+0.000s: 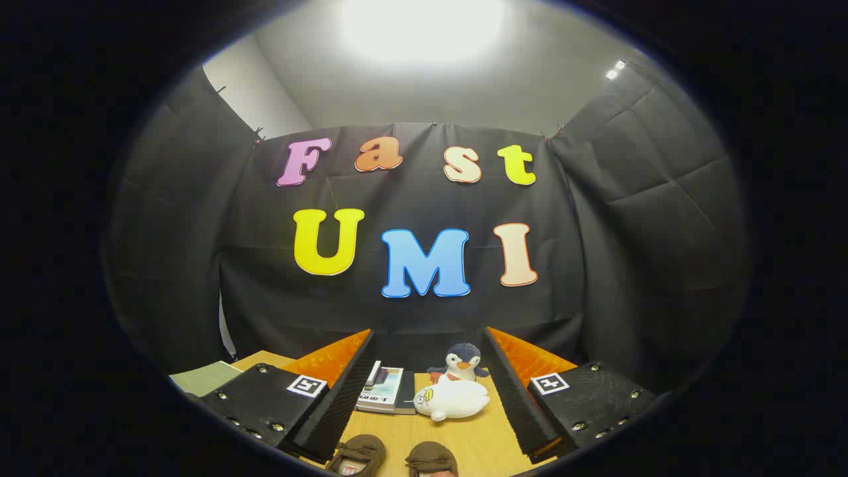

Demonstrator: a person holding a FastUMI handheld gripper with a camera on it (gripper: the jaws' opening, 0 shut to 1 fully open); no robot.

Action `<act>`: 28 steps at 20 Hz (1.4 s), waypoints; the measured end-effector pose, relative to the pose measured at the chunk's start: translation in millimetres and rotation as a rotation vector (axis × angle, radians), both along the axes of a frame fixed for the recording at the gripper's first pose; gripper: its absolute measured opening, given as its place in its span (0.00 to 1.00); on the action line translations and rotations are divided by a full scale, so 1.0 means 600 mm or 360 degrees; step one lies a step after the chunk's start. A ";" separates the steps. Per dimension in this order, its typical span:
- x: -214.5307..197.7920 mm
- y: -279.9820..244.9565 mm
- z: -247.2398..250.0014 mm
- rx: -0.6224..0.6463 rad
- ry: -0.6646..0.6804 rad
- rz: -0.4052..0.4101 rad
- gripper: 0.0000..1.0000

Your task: Open the storage box then place both shoes into the box .Put the left shoe in first, then the right shoe, with the right side of both shoes facing outward in a uniform manner.

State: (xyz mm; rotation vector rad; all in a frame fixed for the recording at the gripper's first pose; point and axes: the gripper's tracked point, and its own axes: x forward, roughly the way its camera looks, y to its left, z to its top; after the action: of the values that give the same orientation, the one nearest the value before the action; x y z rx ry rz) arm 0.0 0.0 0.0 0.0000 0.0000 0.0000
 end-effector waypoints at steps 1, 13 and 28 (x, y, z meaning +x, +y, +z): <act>0.001 0.002 -0.001 -0.0001 0.0003 0.0006 0.97; -0.001 0.020 -0.012 -0.0002 0.0003 0.0070 0.97; -0.032 0.140 -0.110 0.0498 0.0231 0.0349 0.96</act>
State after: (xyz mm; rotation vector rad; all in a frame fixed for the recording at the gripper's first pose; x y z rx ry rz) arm -18.9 83.8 -65.7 0.3132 0.1451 0.2191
